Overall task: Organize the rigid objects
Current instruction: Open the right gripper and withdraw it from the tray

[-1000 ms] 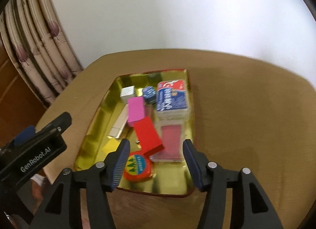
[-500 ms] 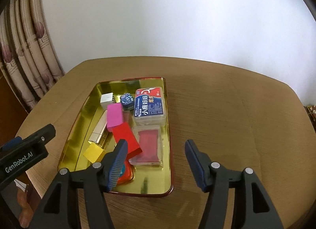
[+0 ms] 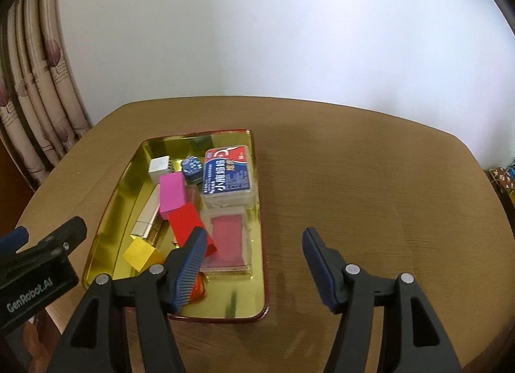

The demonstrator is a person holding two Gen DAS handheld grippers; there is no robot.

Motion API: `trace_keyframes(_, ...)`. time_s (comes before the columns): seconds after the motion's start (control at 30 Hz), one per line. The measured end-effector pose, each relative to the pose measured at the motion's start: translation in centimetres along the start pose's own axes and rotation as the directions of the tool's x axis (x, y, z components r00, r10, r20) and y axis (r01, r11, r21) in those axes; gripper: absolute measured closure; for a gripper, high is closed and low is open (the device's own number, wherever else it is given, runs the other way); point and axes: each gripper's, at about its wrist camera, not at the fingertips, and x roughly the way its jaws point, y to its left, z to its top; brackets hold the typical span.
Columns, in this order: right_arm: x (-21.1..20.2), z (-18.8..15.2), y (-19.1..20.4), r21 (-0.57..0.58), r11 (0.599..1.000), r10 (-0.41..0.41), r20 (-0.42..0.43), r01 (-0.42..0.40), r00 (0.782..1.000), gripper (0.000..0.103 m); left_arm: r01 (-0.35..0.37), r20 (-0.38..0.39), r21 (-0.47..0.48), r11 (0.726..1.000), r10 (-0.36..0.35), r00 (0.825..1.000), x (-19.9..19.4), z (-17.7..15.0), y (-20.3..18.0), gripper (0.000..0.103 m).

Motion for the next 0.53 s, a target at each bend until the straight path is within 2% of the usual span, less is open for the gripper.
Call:
trace_keyframes(0.37,0.2,0.2,-0.4,0.019,1.000,-0.010,0.003,0.010,1.000,0.040,-0.025,0.006,0.027,0.999,0.025,1.000,-0.3,-0.3,-0.9,0.001)
trace_keyframes(0.53,0.1,0.1,-0.5,0.028,1.000,-0.002,0.004,0.002,1.000,0.040,-0.057,0.043,0.030,0.998,0.056,0.998,-0.9,-0.4,-1.1,0.001)
